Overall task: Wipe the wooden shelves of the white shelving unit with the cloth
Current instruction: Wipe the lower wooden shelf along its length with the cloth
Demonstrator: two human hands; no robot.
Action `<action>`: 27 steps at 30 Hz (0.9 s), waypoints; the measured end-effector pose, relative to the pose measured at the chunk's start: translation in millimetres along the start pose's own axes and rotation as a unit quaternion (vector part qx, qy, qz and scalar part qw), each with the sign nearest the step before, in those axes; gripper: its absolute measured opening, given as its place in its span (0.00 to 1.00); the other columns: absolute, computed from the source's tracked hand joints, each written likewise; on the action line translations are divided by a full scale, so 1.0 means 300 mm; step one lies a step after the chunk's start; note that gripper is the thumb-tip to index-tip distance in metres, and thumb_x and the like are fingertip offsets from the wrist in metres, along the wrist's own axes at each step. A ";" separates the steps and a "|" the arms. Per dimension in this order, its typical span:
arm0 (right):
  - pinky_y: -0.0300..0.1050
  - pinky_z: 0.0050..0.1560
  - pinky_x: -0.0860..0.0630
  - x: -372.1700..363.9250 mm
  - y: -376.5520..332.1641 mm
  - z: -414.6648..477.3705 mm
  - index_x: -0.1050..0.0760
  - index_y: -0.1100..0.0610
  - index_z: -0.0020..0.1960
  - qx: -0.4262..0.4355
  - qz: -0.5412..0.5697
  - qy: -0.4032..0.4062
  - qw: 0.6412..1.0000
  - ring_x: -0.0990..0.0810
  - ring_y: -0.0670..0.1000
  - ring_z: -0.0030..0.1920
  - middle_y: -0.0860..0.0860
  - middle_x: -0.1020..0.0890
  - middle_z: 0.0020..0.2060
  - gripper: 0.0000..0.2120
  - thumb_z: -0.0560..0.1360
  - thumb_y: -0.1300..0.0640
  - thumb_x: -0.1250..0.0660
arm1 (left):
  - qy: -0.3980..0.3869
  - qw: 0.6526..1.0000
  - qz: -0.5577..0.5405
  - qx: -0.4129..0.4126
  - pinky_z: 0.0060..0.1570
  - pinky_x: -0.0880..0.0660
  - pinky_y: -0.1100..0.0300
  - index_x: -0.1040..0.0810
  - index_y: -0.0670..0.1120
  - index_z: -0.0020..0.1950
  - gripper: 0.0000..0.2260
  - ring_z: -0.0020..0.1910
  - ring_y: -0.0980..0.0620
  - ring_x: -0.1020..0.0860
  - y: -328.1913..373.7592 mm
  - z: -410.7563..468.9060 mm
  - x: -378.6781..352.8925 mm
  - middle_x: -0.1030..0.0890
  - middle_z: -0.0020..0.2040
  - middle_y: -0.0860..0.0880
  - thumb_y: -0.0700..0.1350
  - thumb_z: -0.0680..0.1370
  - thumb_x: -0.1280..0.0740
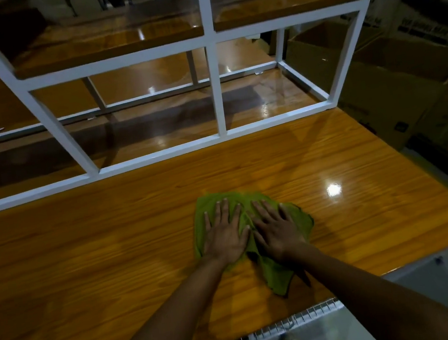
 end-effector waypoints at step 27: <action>0.65 0.75 0.61 -0.019 -0.068 0.394 0.56 0.45 0.80 -0.017 -0.021 -0.026 0.999 0.59 0.56 0.79 0.51 0.57 0.80 0.34 0.76 0.36 0.66 | 0.027 0.998 -0.005 0.048 0.75 0.62 0.42 0.57 0.57 0.80 0.31 0.79 0.48 0.62 -0.262 0.179 0.045 0.60 0.81 0.49 0.66 0.79 0.65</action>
Point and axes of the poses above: each hand's wrist, its own z-axis towards the middle knuckle, its own x-axis out of the back of the hand, y = z × x, the point moved 3 cm from there along z, towards the middle knuckle
